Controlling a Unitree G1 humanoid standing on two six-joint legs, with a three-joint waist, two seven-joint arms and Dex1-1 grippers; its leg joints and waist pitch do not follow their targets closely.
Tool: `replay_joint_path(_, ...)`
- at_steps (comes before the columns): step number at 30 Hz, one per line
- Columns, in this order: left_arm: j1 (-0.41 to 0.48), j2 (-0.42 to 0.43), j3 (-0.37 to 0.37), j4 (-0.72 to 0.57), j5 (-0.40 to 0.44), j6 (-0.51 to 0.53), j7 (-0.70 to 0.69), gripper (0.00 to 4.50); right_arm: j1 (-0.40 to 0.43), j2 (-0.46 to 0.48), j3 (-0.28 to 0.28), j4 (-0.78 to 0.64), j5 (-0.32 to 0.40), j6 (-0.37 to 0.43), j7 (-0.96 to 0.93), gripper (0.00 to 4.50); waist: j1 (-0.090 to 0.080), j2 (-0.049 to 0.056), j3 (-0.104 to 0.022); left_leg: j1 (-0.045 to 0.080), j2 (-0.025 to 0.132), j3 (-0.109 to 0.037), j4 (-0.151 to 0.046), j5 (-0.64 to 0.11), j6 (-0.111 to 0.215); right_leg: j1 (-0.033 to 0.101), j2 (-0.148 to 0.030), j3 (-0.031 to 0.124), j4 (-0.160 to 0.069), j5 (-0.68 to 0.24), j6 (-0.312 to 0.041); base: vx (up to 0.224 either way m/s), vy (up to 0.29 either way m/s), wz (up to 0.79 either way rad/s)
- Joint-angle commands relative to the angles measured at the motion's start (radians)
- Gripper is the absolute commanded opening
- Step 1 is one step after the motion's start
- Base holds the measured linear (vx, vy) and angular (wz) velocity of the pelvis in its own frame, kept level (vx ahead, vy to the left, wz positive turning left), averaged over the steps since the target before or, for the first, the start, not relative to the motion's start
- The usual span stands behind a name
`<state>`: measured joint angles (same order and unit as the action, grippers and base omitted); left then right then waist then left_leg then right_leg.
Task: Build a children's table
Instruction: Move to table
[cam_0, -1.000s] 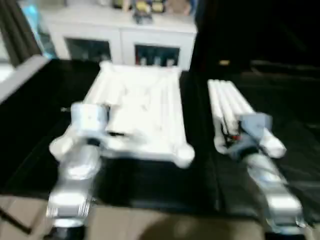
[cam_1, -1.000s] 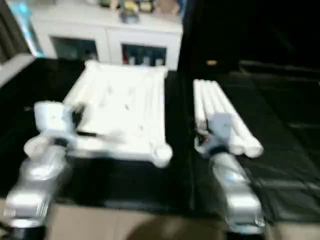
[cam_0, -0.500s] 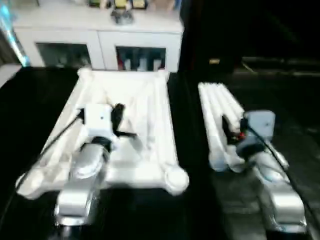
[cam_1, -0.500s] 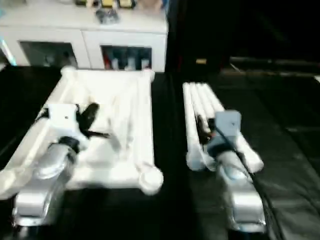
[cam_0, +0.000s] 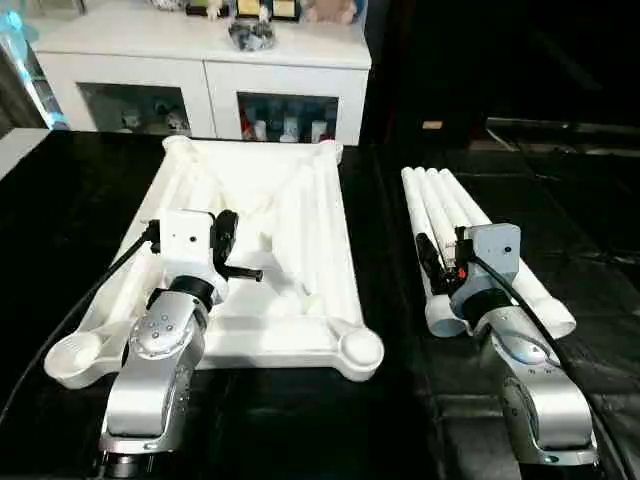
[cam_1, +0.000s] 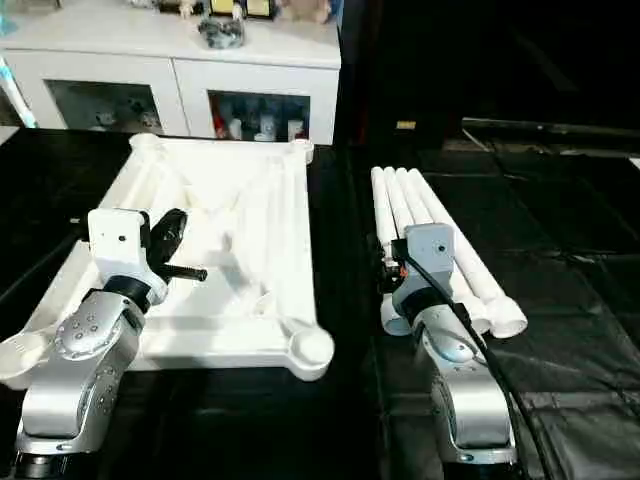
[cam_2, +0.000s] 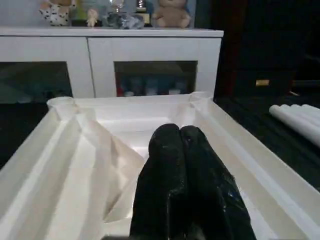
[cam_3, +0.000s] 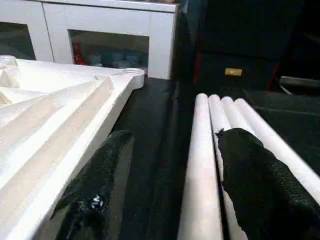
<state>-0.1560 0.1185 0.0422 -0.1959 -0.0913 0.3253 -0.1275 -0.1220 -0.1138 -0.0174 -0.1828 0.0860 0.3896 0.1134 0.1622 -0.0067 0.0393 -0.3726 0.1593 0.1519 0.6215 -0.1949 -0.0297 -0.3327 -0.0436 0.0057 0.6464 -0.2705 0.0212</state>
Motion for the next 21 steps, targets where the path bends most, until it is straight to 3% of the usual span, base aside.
replay_joint_path(1,0.006,0.013,0.005,-0.018,0.002,0.0,-0.008,0.0,-0.007,0.0,0.001,0.006,0.003,0.007,0.0,2.91,0.023,-0.009,-0.036,-0.046,0.058,-0.062,0.006,-0.098,0.125,0.035,-0.249,0.134,-0.177,-0.43,-0.109,-0.005,0.145,-0.37)
replay_joint_path(2,0.007,0.013,0.005,-0.018,0.002,0.001,-0.008,0.0,-0.007,-0.001,0.002,0.006,0.003,0.006,0.0,2.91,0.023,-0.009,-0.036,-0.046,0.058,-0.062,0.006,-0.098,0.125,0.035,-0.249,0.134,-0.177,-0.43,-0.109,0.005,0.211,-0.13)
replay_joint_path(3,0.008,0.012,0.005,-0.021,0.001,0.004,-0.008,0.0,-0.007,-0.002,0.004,0.007,0.004,0.004,0.002,2.91,0.017,0.009,-0.049,-0.015,0.052,-0.048,-0.049,-0.075,0.185,0.011,-0.162,0.076,-0.149,-0.299,-0.135,0.01,0.255,0.02)
replay_joint_path(4,0.015,0.013,0.0,-0.032,0.029,0.012,0.02,0.0,-0.008,-0.004,0.007,0.009,0.005,0.004,0.009,2.91,-0.016,0.032,-0.069,0.049,0.041,-0.051,-0.089,-0.005,0.276,-0.027,-0.052,-0.002,-0.07,-0.135,-0.124,0.01,0.255,0.02)
replay_joint_path(5,0.016,0.014,-0.002,-0.033,0.036,0.011,0.025,0.0,-0.008,-0.005,0.008,0.01,0.006,0.004,0.014,2.91,-0.044,0.045,-0.07,0.074,0.044,-0.069,-0.095,0.02,0.32,-0.065,0.0,-0.047,-0.005,-0.09,-0.104,0.025,0.278,0.04)
replay_joint_path(6,0.017,0.016,-0.008,-0.033,0.043,0.009,0.027,0.0,-0.009,-0.007,0.01,0.011,0.007,0.004,0.018,2.91,-0.044,0.045,-0.072,0.053,0.077,-0.088,-0.102,0.122,0.27,-0.082,0.01,-0.068,0.061,-0.04,-0.042,-0.001,0.256,0.06)
replay_joint_path(7,0.017,0.017,-0.011,-0.032,0.045,0.008,0.025,0.0,-0.009,-0.008,0.011,0.011,0.007,0.004,0.021,2.91,-0.037,0.041,-0.07,0.017,0.098,-0.081,-0.119,0.177,0.115,-0.067,-0.005,-0.064,0.056,0.022,-0.006,-0.001,0.256,0.06)
replay_joint_path(8,0.017,0.017,-0.012,-0.032,0.044,0.009,0.024,0.0,-0.009,-0.008,0.011,0.011,0.007,0.005,0.021,2.91,-0.034,0.042,-0.072,0.014,0.106,-0.082,-0.13,0.151,-0.016,-0.063,-0.009,-0.063,0.049,0.043,-0.008,-0.045,0.187,0.12)
replay_joint_path(9,0.017,0.017,-0.019,-0.034,0.043,0.008,0.019,0.0,-0.009,-0.01,0.011,0.01,0.007,0.005,0.025,2.91,-0.047,0.043,-0.08,0.035,0.125,-0.113,-0.149,0.033,-0.23,-0.072,-0.017,-0.063,0.051,0.032,-0.007,-0.055,0.114,0.08)
replay_joint_path(10,0.017,0.017,-0.019,-0.034,0.043,0.008,0.019,0.0,-0.009,-0.01,0.011,0.01,0.007,0.005,0.025,2.91,-0.049,0.041,-0.077,0.041,0.154,-0.136,-0.161,-0.036,-0.281,-0.079,-0.025,-0.061,0.054,0.006,-0.007,-0.055,0.114,0.08)
replay_joint_path(11,0.019,0.006,-0.018,-0.041,0.024,0.019,0.014,0.0,-0.009,-0.015,0.01,0.007,0.011,0.002,0.035,2.91,-0.052,0.032,-0.071,0.03,0.199,-0.168,-0.181,-0.208,-0.236,-0.074,-0.038,-0.054,0.073,-0.048,0.014,-0.071,0.057,0.02)
replay_joint_path(12,0.019,0.003,-0.018,-0.044,0.017,0.029,0.013,0.0,-0.009,-0.018,0.008,0.007,0.012,0.002,0.038,2.91,-0.045,0.027,-0.068,0.013,0.181,-0.147,-0.182,-0.329,-0.132,-0.062,-0.049,-0.042,0.067,-0.045,0.017,-0.092,0.027,0.02)
replay_joint_path(13,0.019,0.003,-0.018,-0.044,0.017,0.029,0.013,0.0,-0.009,-0.018,0.008,0.007,0.012,0.002,0.038,2.91,-0.045,0.027,-0.065,0.002,0.16,-0.134,-0.187,-0.382,-0.107,-0.058,-0.054,-0.039,0.055,-0.03,-0.002,-0.092,0.027,0.02)
replay_joint_path(14,0.019,0.002,-0.018,-0.049,0.004,0.056,0.004,0.0,-0.012,-0.025,0.002,0.007,0.019,0.005,0.047,2.91,-0.045,0.019,-0.063,-0.014,0.096,-0.095,-0.17,-0.476,-0.089,-0.046,-0.078,-0.025,0.0,-0.005,-0.028,-0.102,-0.007,0.03)
replay_joint_path(15,0.02,0.002,-0.018,-0.052,-0.004,0.058,-0.002,0.0,-0.014,-0.028,0.0,0.009,0.022,0.006,0.051,2.91,-0.05,-0.017,-0.061,-0.033,0.029,-0.064,-0.099,-0.457,-0.077,-0.031,-0.173,0.017,-0.081,-0.055,-0.086,-0.09,-0.047,-0.16)
replay_joint_path(16,0.02,0.002,-0.018,-0.052,-0.004,0.058,-0.002,0.0,-0.014,-0.028,0.0,0.009,0.022,0.006,0.051,2.91,-0.032,-0.022,-0.053,-0.04,0.024,-0.063,-0.048,-0.336,-0.045,-0.014,-0.249,0.028,-0.126,-0.16,-0.08,-0.09,-0.047,-0.16)
replay_joint_path(17,0.022,0.006,-0.021,-0.063,-0.02,0.06,-0.023,0.2,-0.013,-0.036,-0.008,0.008,0.038,0.006,0.071,2.92,-0.014,-0.021,-0.038,-0.039,0.027,-0.085,0.029,-0.117,-0.008,-0.012,-0.293,0.033,-0.162,-0.344,-0.056,-0.097,-0.038,-0.39)
replay_joint_path(18,0.023,0.007,-0.022,-0.065,-0.021,0.06,-0.025,0.2,-0.012,-0.036,-0.009,0.007,0.04,0.005,0.074,2.92,-0.017,-0.018,-0.029,-0.044,0.024,-0.091,0.03,-0.069,-0.016,-0.001,-0.276,-0.001,-0.165,-0.453,-0.057,-0.095,0.031,-0.46)
replay_joint_path(19,0.023,0.008,-0.024,-0.066,-0.021,0.06,-0.028,0.4,-0.011,-0.038,-0.009,0.006,0.041,0.004,0.076,3.2,-0.04,0.016,-0.025,-0.025,0.061,-0.101,-0.077,-0.38,-0.089,-0.01,-0.141,-0.084,-0.143,-0.603,-0.046,-0.095,0.031,-0.46)
replay_joint_path(20,0.028,0.021,-0.036,-0.071,-0.017,0.059,-0.046,0.43,-0.004,-0.052,-0.01,0.001,0.045,-0.007,0.095,3.27,-0.061,0.024,-0.022,-0.017,0.081,-0.123,-0.109,-0.585,-0.124,-0.013,-0.116,-0.092,-0.119,-0.548,-0.034,-0.079,0.055,-0.33)
replay_joint_path(21,0.03,0.023,-0.038,-0.072,-0.016,0.057,-0.049,0.49,-0.002,-0.056,-0.011,-0.001,0.047,-0.01,0.1,3.27,-0.072,0.044,-0.039,-0.016,0.087,-0.144,-0.155,-0.805,-0.167,0.015,-0.093,-0.083,-0.056,-0.289,-0.061,-0.082,0.045,-0.17)
